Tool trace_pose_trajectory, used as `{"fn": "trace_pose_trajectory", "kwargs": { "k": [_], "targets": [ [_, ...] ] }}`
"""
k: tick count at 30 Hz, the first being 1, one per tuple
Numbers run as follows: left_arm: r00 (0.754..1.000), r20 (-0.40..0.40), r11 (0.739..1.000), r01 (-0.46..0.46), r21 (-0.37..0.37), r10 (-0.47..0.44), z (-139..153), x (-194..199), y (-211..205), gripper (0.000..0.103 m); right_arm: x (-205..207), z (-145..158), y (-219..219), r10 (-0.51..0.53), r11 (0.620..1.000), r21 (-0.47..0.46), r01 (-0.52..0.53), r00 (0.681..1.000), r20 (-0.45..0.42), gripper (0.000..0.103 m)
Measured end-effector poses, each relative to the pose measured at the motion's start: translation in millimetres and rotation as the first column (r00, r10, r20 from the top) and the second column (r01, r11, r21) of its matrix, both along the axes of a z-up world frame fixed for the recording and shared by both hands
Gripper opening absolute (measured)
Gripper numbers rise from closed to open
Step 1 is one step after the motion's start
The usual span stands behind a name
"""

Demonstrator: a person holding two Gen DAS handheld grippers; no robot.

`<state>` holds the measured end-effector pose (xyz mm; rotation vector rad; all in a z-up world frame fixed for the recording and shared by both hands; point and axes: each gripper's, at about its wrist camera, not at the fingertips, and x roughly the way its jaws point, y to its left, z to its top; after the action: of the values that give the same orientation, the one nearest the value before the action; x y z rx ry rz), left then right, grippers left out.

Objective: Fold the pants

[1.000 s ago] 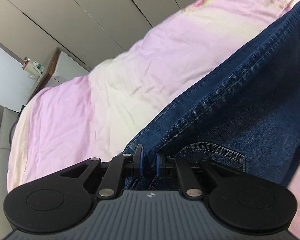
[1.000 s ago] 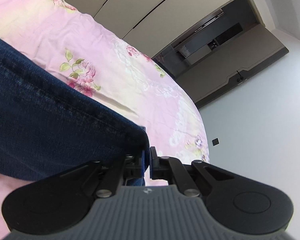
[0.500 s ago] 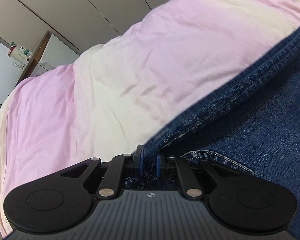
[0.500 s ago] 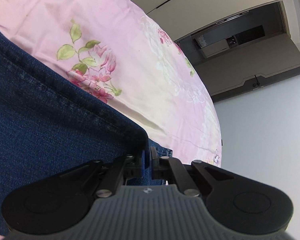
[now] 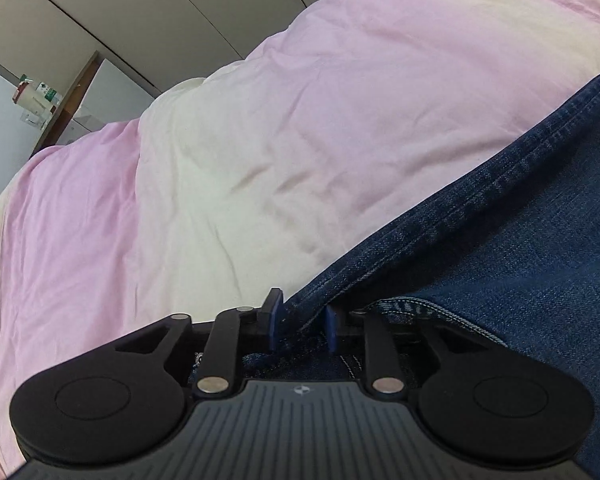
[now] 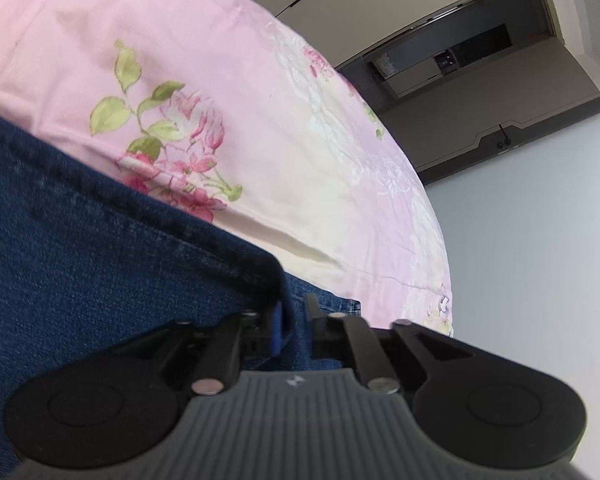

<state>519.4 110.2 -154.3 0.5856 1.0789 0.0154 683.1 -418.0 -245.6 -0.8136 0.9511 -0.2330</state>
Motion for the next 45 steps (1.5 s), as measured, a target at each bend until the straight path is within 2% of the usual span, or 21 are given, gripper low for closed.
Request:
{"fn": "trace_pose_trajectory", "kwargs": {
  "k": [2,5,9,12,15,17,20,22,24,25,26,27,29,30,32,33,37,39,41,44,45],
  "targets": [
    [0.999,0.052,1.000,-0.005,-0.018,0.006,13,-5,3,0.098,-7,9,2,0.007,1.000,0.009,-0.008,0.999,0.046,0.061],
    [0.996,0.084,0.998,-0.031,-0.051,0.035,36,-11,11,0.093,-20,25,5,0.017,0.999,0.046,-0.021,0.996,0.083,0.063],
    [0.986,0.104,0.979,-0.109,-0.175,0.128,63,-37,37,0.092,-51,51,10,0.020,0.986,0.159,-0.039,0.993,0.119,0.063],
    [0.963,0.099,0.940,-0.219,-0.262,0.252,72,-69,63,0.089,-82,63,16,0.016,0.958,0.283,-0.050,0.993,0.120,0.063],
    [0.924,0.080,0.874,-0.322,-0.365,0.374,74,-109,93,0.087,-118,60,30,0.034,0.927,0.368,-0.068,0.995,0.097,0.063],
    [0.885,0.068,0.813,-0.390,-0.433,0.461,72,-136,112,0.086,-141,55,38,0.044,0.907,0.416,-0.072,0.996,0.077,0.063],
    [0.799,0.043,0.692,-0.491,-0.529,0.600,62,-174,141,0.086,-174,46,46,0.034,0.880,0.472,-0.060,0.997,0.064,0.063],
    [0.726,0.002,0.586,-0.554,-0.592,0.688,51,-189,159,0.087,-193,41,44,0.003,0.857,0.513,-0.033,0.998,0.060,0.062],
    [0.642,-0.068,0.449,-0.603,-0.659,0.763,36,-201,177,0.086,-209,36,38,-0.039,0.838,0.546,0.000,0.998,0.059,0.061],
    [0.617,-0.110,0.384,-0.609,-0.694,0.779,27,-205,184,0.086,-216,34,33,-0.066,0.831,0.556,0.020,0.996,0.062,0.061],
    [0.607,-0.139,0.340,-0.604,-0.721,0.782,19,-205,189,0.085,-221,33,26,-0.093,0.826,0.562,0.041,0.994,0.065,0.057],
    [0.602,-0.149,0.324,-0.602,-0.730,0.784,13,-204,191,0.083,-226,33,19,-0.121,0.819,0.571,0.062,0.990,0.066,0.056],
    [0.596,-0.148,0.316,-0.601,-0.734,0.789,9,-195,190,0.085,-233,34,3,-0.169,0.809,0.579,0.097,0.983,0.071,0.056],
    [0.598,-0.140,0.328,-0.602,-0.728,0.789,8,-189,188,0.082,-234,35,-3,-0.179,0.814,0.572,0.101,0.981,0.082,0.056],
    [0.601,-0.122,0.367,-0.623,-0.691,0.790,7,-175,184,0.076,-235,36,-13,-0.183,0.837,0.540,0.095,0.977,0.112,0.060],
    [0.596,-0.132,0.378,-0.649,-0.661,0.792,4,-167,180,0.067,-234,35,-17,-0.174,0.851,0.517,0.086,0.977,0.125,0.062],
    [0.602,-0.124,0.460,-0.712,-0.531,0.789,-3,-145,166,0.063,-220,20,-26,-0.104,0.930,0.366,0.041,0.983,0.153,0.063],
    [0.603,-0.122,0.481,-0.728,-0.489,0.788,-6,-138,162,0.063,-208,14,-29,-0.068,0.941,0.339,0.011,0.985,0.157,0.063],
    [0.608,-0.112,0.501,-0.733,-0.460,0.786,-9,-134,158,0.063,-193,10,-36,-0.066,0.930,0.367,0.010,0.988,0.142,0.059],
    [0.620,-0.096,0.532,-0.734,-0.422,0.779,-11,-132,151,0.063,-166,10,-43,-0.063,0.925,0.380,0.012,0.990,0.123,0.031],
    [0.622,-0.093,0.538,-0.735,-0.413,0.778,-12,-131,150,0.063,-156,12,-46,-0.063,0.934,0.357,0.012,0.990,0.130,0.030]
  ]
}}
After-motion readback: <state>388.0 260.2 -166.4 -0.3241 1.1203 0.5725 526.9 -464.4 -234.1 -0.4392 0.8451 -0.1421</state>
